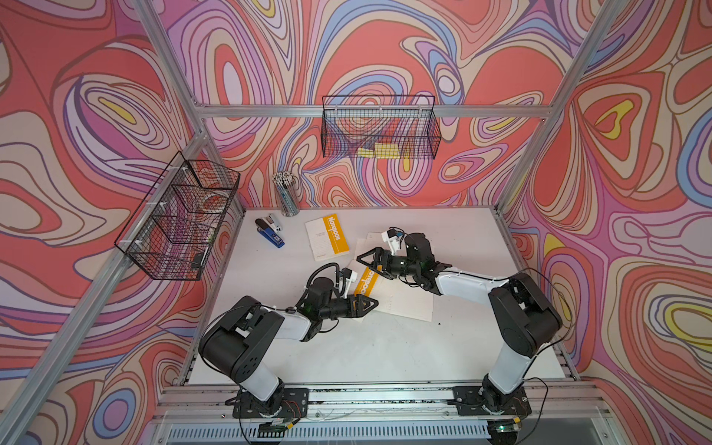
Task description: Close the notebook
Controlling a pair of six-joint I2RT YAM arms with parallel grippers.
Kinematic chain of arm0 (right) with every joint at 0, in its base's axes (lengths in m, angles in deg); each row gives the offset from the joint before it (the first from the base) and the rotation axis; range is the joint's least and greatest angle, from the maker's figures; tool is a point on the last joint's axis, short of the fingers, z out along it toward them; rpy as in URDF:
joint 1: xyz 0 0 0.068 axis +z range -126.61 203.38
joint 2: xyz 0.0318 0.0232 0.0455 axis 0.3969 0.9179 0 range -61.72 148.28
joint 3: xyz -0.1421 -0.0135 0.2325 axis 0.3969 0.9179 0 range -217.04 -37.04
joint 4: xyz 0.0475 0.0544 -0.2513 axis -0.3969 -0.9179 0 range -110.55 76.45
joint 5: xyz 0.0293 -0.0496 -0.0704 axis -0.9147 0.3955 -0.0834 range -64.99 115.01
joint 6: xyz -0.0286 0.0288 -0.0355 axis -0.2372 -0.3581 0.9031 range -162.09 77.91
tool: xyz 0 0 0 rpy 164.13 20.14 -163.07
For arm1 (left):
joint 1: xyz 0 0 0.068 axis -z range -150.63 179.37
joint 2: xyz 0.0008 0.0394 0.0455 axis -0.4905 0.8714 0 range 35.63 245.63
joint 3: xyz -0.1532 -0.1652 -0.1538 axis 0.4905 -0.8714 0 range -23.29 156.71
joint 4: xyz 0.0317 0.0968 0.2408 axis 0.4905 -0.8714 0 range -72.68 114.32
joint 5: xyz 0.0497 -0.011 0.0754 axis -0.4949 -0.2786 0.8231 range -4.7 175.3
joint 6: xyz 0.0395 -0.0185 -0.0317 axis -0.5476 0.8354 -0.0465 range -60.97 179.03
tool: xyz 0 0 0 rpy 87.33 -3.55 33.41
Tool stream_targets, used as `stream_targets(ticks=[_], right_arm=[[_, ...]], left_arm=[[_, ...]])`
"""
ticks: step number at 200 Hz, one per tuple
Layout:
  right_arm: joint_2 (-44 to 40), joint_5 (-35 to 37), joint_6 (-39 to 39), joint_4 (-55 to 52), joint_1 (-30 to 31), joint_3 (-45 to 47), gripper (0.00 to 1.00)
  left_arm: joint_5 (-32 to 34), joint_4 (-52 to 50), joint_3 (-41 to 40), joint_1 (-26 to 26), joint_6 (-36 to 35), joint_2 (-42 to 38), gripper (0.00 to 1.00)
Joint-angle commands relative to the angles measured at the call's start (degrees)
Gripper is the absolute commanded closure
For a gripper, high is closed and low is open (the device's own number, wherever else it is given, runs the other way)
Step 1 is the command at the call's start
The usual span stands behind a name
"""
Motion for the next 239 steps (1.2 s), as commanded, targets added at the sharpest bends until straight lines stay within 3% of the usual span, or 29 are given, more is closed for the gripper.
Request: stream_targets(ticks=[1,71,92,127,160,203,239], right_arm=[[3.37,0.6,-1.41,2.21,2.23,-0.57,0.02],[7.04,3.05,-3.64,6.39,2.58,4.12,0.02],[7.53,3.23,-2.99,5.47,2.64,4.53,0.02],[8.18,3.41,-2.63,5.35,2.58,5.34,0.02],[8.75,3.4,-2.67,5.65,2.59,6.24,0.02],[8.66,3.91,-2.76,5.41,2.58,7.23,0.02],[8.65,3.69,-2.85,6.16,2.63,7.56,0.02]], left_arm=[[-1.11,2.9,0.38,0.37,0.19,0.22,0.42],[-0.27,-7.09,1.09,0.37,-3.98,-4.63,0.41],[1.46,-17.65,2.67,0.37,-8.21,-9.18,0.41],[7.83,-43.83,9.97,0.37,-17.98,-16.16,0.43],[12.51,-59.11,15.15,-1.88,-23.12,-17.71,0.44],[12.03,-68.61,19.72,-8.43,-25.12,-13.98,0.48],[9.39,-64.88,19.77,-13.78,-22.42,-10.18,0.5]])
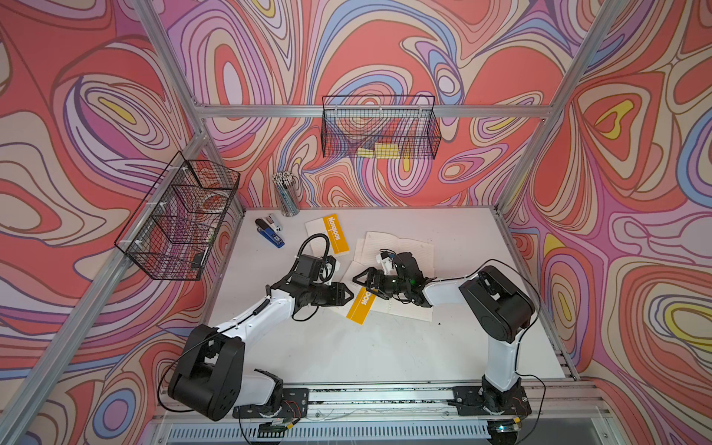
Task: Close the notebook
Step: Close the notebook, then pick up the notebook at the notebook.
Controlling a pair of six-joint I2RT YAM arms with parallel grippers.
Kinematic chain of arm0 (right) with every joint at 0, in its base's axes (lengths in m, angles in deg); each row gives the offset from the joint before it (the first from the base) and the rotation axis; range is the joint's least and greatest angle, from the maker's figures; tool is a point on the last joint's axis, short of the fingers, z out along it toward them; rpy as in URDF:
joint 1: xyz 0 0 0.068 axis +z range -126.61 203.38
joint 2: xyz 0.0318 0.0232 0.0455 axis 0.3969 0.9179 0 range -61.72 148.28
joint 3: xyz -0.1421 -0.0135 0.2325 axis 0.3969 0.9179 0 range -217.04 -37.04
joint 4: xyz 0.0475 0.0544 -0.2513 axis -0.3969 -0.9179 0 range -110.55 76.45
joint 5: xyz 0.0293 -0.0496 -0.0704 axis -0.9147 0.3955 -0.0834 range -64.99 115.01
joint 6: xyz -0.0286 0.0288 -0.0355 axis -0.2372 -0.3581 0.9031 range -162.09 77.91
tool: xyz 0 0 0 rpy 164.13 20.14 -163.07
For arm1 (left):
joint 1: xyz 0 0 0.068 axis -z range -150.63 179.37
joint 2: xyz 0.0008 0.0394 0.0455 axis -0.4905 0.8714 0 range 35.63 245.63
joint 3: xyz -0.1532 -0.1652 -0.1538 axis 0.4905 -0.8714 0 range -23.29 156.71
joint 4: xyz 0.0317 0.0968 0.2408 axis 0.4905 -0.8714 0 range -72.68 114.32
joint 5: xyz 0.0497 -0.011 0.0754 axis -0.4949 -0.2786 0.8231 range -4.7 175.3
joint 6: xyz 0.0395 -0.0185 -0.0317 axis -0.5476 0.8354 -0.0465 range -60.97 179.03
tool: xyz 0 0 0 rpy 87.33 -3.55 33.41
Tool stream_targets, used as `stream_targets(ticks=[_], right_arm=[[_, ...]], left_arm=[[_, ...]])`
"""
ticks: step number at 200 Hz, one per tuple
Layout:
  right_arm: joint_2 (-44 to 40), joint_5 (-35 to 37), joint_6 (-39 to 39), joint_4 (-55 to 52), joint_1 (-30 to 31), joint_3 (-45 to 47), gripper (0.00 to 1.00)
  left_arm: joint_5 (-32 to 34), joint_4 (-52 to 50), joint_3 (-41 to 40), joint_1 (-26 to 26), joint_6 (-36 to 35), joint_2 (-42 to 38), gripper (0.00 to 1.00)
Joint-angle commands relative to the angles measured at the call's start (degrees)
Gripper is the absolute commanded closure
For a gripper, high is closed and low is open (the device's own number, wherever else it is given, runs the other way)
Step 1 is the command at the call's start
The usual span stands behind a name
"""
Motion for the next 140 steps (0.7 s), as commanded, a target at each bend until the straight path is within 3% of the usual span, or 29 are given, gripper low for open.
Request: stream_targets(ticks=[1,70,140], right_arm=[[0.77,0.86,0.47,-0.97,0.41,1.26,0.02],[0.88,0.04,0.16,0.04,0.43,1.56,0.02],[1.95,-1.29,-1.18,2.57,0.4,1.71,0.02]], left_arm=[[-1.54,-1.73,1.19,-2.46,-0.15,2.71,0.5],[-0.8,-0.1,8.47,-5.36,-2.65,14.94,0.6],[-6.55,6.93,9.3,-8.55,-3.84,19.44,0.57]])
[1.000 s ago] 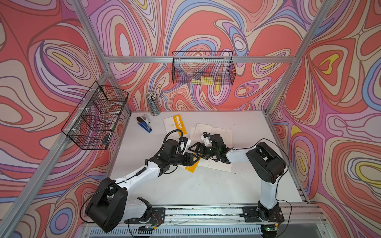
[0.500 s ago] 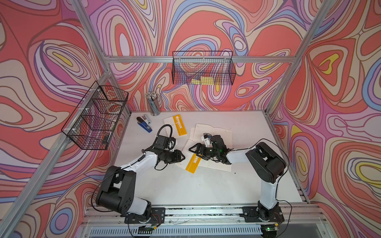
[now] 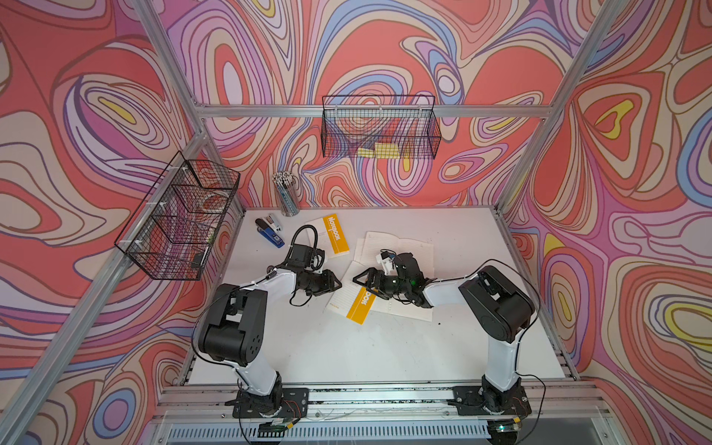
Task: Close the notebook
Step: Pick up the notebook at the notebook.
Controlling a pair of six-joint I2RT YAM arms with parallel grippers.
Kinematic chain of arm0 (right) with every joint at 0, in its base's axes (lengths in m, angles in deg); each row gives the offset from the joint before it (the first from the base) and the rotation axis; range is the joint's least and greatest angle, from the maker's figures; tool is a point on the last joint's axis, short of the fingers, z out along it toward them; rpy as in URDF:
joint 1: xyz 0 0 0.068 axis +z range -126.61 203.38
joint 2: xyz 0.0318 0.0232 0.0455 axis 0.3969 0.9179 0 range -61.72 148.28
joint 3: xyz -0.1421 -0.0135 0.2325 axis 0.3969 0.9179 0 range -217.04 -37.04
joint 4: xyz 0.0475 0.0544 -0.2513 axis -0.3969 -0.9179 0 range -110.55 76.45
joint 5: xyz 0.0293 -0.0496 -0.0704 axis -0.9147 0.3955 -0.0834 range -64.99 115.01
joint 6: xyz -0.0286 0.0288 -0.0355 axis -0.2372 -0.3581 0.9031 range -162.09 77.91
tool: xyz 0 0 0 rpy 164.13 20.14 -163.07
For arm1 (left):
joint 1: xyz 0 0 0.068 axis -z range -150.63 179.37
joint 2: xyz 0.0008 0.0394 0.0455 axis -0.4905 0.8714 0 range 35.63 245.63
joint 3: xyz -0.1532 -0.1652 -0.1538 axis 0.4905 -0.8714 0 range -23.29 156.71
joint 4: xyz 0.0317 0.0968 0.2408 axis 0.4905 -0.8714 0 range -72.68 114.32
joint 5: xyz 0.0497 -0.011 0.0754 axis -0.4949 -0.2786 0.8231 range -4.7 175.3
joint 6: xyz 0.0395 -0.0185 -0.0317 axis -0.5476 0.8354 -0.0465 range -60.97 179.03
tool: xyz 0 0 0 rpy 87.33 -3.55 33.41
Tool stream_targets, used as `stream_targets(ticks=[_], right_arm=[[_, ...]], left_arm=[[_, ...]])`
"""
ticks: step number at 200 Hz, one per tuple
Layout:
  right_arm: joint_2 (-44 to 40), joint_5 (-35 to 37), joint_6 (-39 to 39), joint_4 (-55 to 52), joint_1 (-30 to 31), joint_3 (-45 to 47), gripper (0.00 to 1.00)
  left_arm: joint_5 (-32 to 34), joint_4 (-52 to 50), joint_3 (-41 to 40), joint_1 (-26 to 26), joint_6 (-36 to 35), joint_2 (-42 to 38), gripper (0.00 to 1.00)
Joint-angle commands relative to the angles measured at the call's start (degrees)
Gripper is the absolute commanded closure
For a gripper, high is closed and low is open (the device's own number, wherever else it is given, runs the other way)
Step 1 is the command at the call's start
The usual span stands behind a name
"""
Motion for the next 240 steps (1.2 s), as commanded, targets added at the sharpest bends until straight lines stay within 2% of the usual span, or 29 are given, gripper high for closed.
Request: stream_targets(ticks=[1,40,107,140,224,240], right_arm=[[1.76,-0.82,-0.93,0.7,0.42,1.13,0.02],[1.62,-1.02,-1.03,1.24,0.44,1.44,0.02],[1.68,-1.17,-1.03,1.27,0.46,1.62,0.02],[1.59,-1.12,-0.85,1.09,0.41,1.67,0.02],[1.62,-1.17,-1.0,1.32,0.42,1.89,0.02],[1.78,-1.12,-0.94,1.29,0.43,1.75,0.02]], left_arm=[[-3.53,3.86,0.89,-0.67,-1.87,1.63,0.57],[-7.06,8.37,-0.28,-2.22,-1.08,3.4,0.56],[-9.44,13.9,-2.21,-2.72,-0.13,5.76,0.56],[-9.46,13.4,-1.88,-2.81,0.65,6.11,0.56],[-10.98,16.0,-3.63,-2.81,4.48,9.57,0.61],[-12.16,17.22,-4.4,-2.81,4.82,9.82,0.65]])
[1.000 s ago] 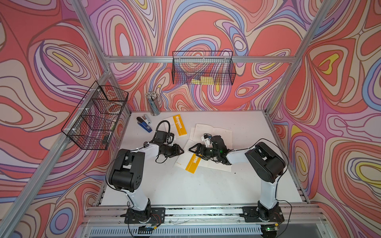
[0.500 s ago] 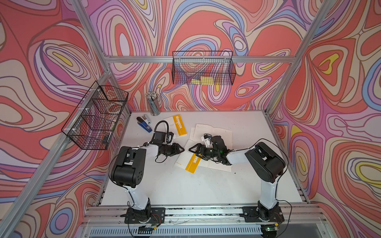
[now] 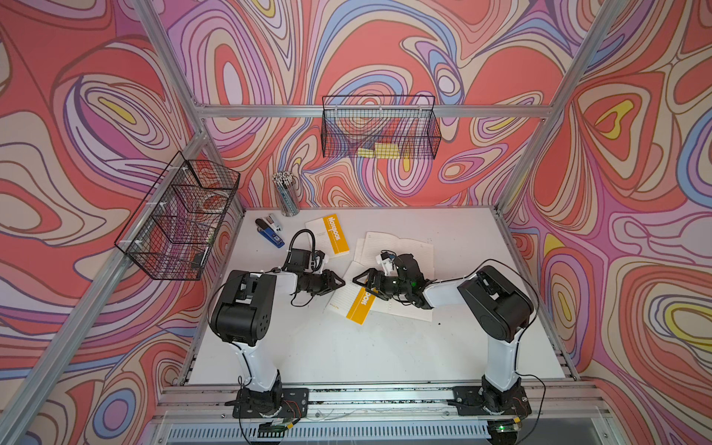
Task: Close the notebook
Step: Pick up the notebook at the notebook.
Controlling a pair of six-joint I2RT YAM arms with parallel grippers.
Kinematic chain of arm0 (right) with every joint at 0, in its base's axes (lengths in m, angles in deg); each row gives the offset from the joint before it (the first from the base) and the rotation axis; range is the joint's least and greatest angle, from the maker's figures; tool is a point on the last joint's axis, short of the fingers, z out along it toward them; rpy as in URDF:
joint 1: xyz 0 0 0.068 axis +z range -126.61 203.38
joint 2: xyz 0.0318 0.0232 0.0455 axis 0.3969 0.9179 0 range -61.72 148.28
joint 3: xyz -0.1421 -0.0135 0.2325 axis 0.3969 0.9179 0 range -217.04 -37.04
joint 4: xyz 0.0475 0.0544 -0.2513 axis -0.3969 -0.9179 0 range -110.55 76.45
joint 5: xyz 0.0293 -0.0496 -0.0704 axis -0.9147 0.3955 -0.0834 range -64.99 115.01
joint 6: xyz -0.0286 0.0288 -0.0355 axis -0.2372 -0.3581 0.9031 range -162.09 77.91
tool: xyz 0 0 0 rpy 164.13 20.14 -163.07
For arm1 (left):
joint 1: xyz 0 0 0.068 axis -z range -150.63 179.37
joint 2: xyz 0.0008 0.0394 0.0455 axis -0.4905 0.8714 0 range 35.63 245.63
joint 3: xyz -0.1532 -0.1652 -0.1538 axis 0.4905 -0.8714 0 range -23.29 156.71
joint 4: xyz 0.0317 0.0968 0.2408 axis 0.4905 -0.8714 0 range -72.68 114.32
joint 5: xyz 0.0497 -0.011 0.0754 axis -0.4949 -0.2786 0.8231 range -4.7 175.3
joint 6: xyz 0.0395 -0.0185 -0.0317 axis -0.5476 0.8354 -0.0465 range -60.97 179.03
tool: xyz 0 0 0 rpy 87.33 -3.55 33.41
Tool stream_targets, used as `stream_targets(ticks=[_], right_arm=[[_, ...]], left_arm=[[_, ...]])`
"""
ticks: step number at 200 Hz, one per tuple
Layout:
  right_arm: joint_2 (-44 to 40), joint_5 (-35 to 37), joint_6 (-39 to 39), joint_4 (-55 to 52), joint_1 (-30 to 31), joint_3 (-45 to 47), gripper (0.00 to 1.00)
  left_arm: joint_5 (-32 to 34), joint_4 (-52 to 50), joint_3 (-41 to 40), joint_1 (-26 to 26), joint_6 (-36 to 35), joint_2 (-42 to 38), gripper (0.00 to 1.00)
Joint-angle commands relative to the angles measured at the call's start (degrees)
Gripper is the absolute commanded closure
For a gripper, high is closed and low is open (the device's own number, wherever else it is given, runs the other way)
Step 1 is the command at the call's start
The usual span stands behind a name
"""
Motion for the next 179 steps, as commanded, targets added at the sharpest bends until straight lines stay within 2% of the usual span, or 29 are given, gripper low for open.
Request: stream_targets(ticks=[1,45,75,127,179], right_arm=[[1.48,-0.46,-0.09,-0.54,0.42,1.05,0.02],[2.34,-0.74,-0.47,0.18,0.43,0.95,0.02],[2.58,-0.83,-0.53,0.24,0.42,0.77,0.02],[1.33,-1.32,-0.14,0.12,0.43,0.62,0.02],[-3.04,-2.17,2.52,-4.77,0.46,-1.31,0.02]], left_arm=[[-1.71,1.73,-1.73,-0.29,1.12,1.61,0.65],[-3.41,3.46,-4.07,-0.29,1.22,0.89,0.94],[-3.0,6.41,-6.36,-0.29,2.82,-1.04,1.0],[-4.43,6.41,-6.45,-0.29,3.79,-3.07,1.0],[-3.77,-2.03,-3.8,-0.29,3.49,-9.58,1.0]])
